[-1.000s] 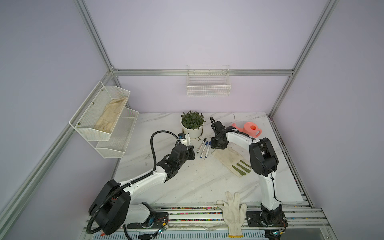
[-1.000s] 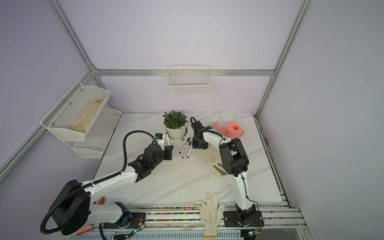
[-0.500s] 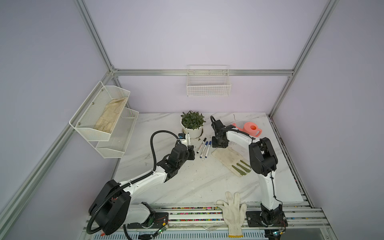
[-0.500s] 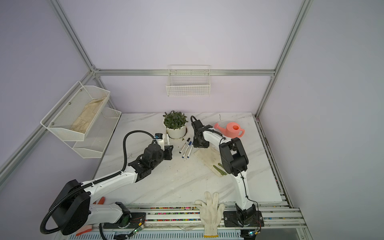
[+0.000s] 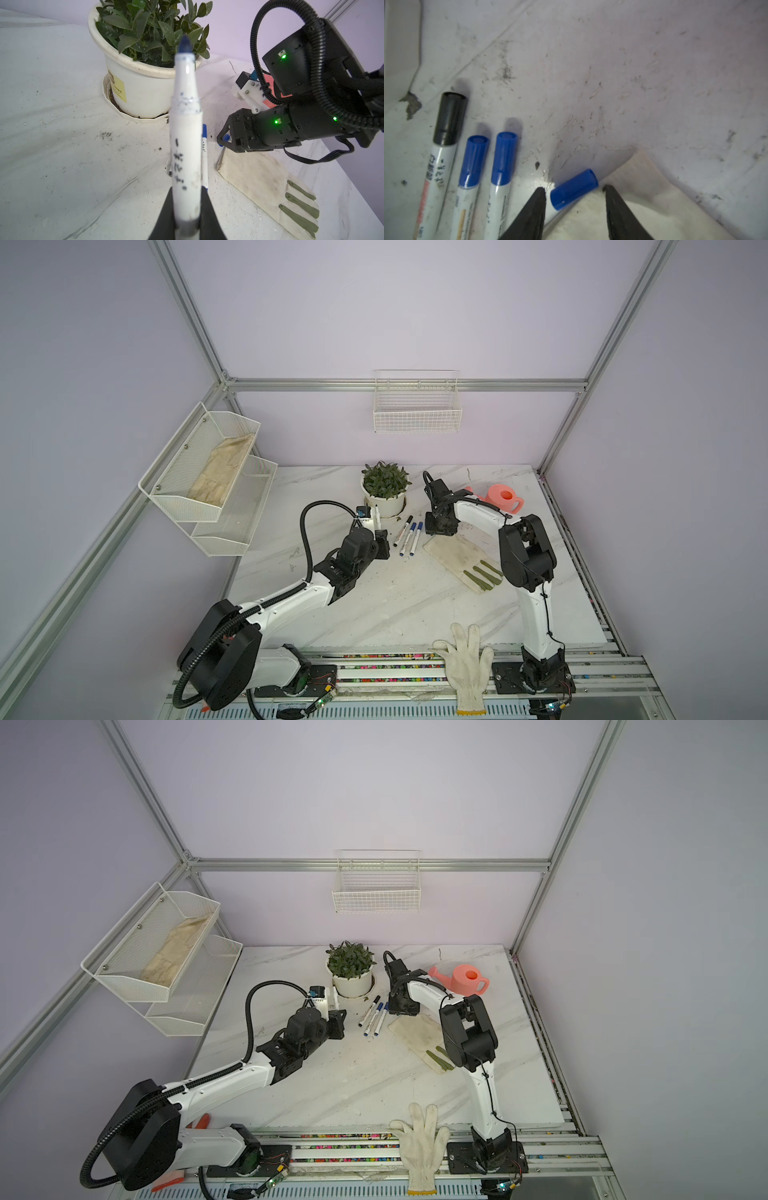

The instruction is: Insert the pens into the pen caps

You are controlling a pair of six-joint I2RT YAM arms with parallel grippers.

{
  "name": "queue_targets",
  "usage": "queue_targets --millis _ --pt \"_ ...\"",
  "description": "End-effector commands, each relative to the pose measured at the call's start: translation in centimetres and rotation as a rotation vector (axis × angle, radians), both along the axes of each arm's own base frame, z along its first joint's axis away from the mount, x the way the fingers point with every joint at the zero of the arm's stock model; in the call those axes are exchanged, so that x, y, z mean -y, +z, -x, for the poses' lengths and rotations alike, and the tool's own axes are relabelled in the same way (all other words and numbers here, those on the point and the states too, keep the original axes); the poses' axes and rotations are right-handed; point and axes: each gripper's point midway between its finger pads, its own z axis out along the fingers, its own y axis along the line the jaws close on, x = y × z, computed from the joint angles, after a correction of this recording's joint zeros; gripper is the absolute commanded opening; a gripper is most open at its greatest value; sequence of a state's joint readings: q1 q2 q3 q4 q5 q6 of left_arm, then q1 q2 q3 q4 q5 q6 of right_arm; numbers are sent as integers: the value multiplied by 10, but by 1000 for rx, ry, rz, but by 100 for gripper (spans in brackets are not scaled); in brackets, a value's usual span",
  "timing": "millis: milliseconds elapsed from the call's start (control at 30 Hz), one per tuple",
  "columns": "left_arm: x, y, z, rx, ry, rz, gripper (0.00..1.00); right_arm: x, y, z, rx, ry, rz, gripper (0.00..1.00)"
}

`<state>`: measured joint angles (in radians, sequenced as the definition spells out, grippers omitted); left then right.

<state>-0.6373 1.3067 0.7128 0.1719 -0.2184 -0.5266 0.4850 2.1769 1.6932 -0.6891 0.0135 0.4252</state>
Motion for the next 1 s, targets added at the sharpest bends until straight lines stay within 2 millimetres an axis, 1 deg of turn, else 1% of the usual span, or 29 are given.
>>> queue_targets --millis 0,167,300,400,567,667,767,967 --pt "-4 2 5 39 -2 -3 0 9 0 7 -1 -20 50 48" --pt "-3 1 4 39 -6 -4 0 21 -7 13 0 -4 128 45" --pt "0 -1 4 32 -18 -9 0 28 -4 14 8 -6 165 44" --pt "1 -2 4 28 -22 -7 0 29 6 10 39 7 171 44" --pt "5 0 0 27 -29 -8 0 14 33 -5 111 29 103 45" --pt "8 3 -2 29 -38 -15 0 8 41 -11 122 23 76 45" --pt "9 3 -4 29 -40 -19 0 7 36 -12 98 8 40 45" --pt "8 4 -3 30 -38 -19 0 16 17 -9 46 -28 20 44"
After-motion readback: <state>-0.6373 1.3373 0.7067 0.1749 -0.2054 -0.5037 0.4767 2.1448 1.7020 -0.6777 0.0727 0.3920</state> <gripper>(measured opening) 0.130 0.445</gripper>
